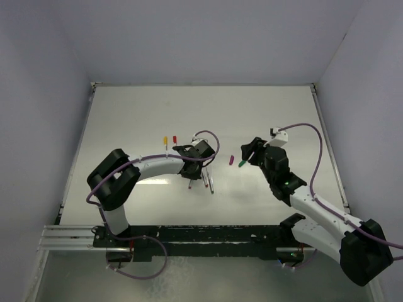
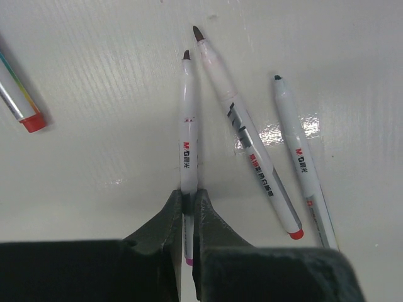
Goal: Insert the pens into the pen caps
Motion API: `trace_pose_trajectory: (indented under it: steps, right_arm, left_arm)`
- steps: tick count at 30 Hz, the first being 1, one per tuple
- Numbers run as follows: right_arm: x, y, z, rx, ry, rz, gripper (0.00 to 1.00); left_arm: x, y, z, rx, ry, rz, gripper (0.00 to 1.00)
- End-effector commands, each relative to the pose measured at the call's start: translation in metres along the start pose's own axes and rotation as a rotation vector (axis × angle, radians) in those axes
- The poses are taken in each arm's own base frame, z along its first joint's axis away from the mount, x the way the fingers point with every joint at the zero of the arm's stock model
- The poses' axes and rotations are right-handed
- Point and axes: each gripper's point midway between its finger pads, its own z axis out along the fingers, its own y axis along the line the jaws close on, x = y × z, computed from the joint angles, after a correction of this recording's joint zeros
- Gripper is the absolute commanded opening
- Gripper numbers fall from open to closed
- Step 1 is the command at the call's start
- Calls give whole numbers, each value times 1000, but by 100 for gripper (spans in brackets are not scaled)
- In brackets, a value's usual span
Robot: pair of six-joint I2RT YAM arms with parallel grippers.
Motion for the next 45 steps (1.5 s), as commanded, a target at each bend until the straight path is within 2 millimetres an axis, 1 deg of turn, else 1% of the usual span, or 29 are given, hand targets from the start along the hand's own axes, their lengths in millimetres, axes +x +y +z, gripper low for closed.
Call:
trace_pose_trajectory:
  steps: [1,2,6,9,12,14,15,16,19,21,26,30,33,37,45]
  right_arm:
    - [-18,11,-4,-36,-44,24,58]
    - [-18,11,-4,-37,-42,23,58]
    - [-16,12,-3,-37,-31,20,58]
    - [-11,10,0,-20,-6,5,56]
    - [-4,6,5,8,32,-23,56]
    - [-1,2,9,37,56,-52,55]
    - [-4,0,12,52,51,-97,55]
    - [-1,1,14,50,71,-113,54]
    - [15,0,21,63,160,-147,53]
    - [24,2,26,59,200,-160,52]
    - [39,6,36,47,267,-173,45]
    - [51,9,45,42,335,-197,44]
    - [61,10,50,41,374,-214,43]
    - [70,12,55,44,406,-224,41]
    - [86,10,62,68,473,-238,38]
  left_arm:
    - [29,11,10,-34,96,39,3]
    - [33,13,11,-37,105,38,0]
    - [43,16,14,-36,123,31,0]
    - [46,18,14,-35,121,28,0]
    - [38,18,7,-26,88,20,0]
    - [30,16,-1,-11,50,16,0]
    - [24,15,-5,-1,30,14,0]
    - [20,14,-10,10,11,11,0]
    - [6,10,-22,41,-36,9,0]
    - [1,10,-29,50,-54,10,0]
    - [-8,13,-50,67,-98,1,0]
    - [-18,13,-70,110,-166,-25,0]
    - [-24,13,-79,138,-212,-42,0]
    - [-25,15,-83,153,-244,-55,0]
    - [-20,12,-77,167,-233,-54,0]
